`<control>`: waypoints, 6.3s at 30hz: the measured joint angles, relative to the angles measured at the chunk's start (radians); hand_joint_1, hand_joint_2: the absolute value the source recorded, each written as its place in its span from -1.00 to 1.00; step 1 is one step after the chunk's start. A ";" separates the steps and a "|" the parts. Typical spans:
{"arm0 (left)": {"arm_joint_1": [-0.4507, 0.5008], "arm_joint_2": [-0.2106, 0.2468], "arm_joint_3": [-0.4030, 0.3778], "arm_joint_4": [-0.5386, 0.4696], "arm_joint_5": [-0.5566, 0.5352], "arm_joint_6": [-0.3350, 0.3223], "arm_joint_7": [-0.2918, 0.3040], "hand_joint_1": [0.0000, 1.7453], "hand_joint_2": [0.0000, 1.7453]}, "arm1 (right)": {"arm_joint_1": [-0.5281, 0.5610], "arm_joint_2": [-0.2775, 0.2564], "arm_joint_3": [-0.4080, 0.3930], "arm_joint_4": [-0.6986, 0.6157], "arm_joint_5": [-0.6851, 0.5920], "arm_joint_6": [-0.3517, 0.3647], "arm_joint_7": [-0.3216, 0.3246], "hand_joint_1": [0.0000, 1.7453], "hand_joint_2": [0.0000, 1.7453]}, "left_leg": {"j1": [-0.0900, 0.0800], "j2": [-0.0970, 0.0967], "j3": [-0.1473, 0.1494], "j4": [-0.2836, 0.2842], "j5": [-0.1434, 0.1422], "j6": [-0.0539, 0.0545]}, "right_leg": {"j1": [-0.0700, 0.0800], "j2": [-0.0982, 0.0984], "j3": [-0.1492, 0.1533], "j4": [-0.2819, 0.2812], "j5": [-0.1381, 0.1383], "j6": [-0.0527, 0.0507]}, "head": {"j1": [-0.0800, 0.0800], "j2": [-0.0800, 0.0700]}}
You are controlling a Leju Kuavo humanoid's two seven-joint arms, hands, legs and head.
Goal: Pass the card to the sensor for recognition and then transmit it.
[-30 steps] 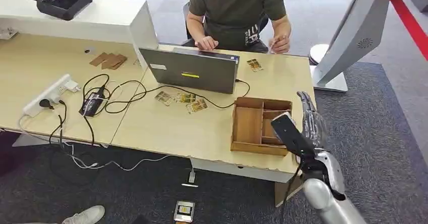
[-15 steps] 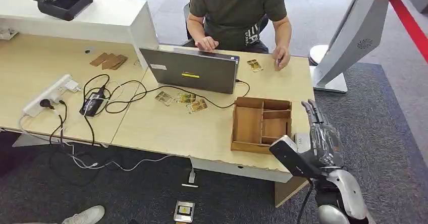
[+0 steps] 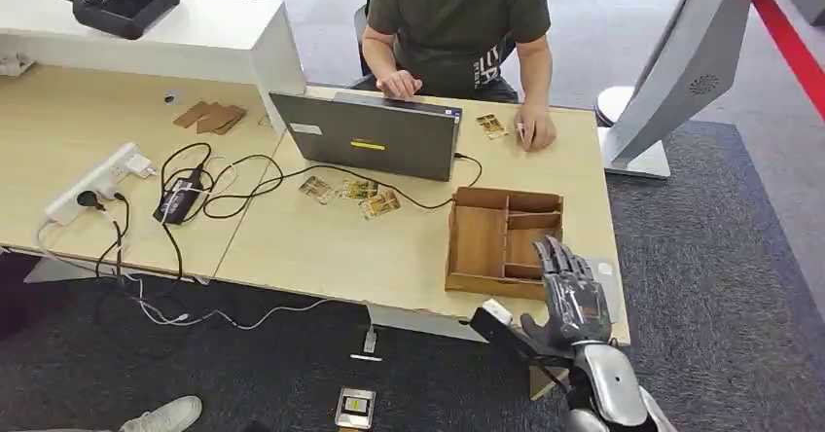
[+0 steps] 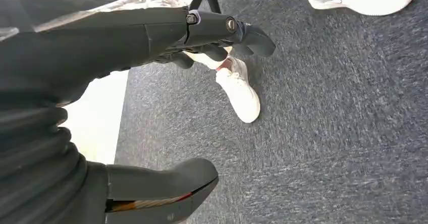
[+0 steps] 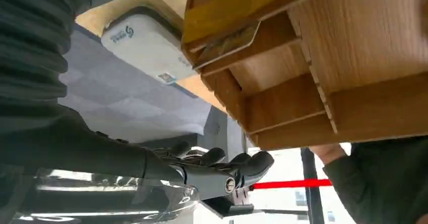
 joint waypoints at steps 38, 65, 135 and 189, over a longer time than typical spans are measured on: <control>0.001 -0.001 0.000 0.000 0.002 0.002 -0.001 -1.00 1.00 | -0.107 0.100 0.034 0.333 0.092 -0.222 -0.061 -1.00 1.00 | 0.000 0.000 0.000 0.000 0.000 0.000 | 0.000 0.000 0.000 0.000 0.000 0.000 | 0.000 0.000; -0.002 -0.001 0.000 0.001 -0.021 0.008 0.001 -1.00 1.00 | -0.104 0.100 0.011 0.334 0.105 -0.193 -0.031 0.88 1.00 | 0.000 0.000 0.000 0.000 0.000 0.000 | 0.000 0.000 0.000 0.000 0.000 0.000 | 0.000 0.000; -0.076 -0.026 0.005 0.001 -0.181 -0.073 0.088 -1.00 1.00 | -0.482 0.272 0.023 0.506 -0.149 -0.165 -0.075 1.00 1.00 | 0.000 0.000 0.000 0.001 0.002 0.001 | 0.000 0.000 0.000 0.000 0.002 0.001 | 0.000 0.000; -0.059 -0.032 0.014 0.003 -0.168 -0.031 0.059 -1.00 1.00 | -0.328 0.198 -0.033 0.290 -0.016 -0.570 -0.026 -1.00 1.00 | 0.000 0.000 0.001 0.001 0.001 0.001 | 0.000 0.000 0.000 0.000 0.002 0.001 | 0.000 0.000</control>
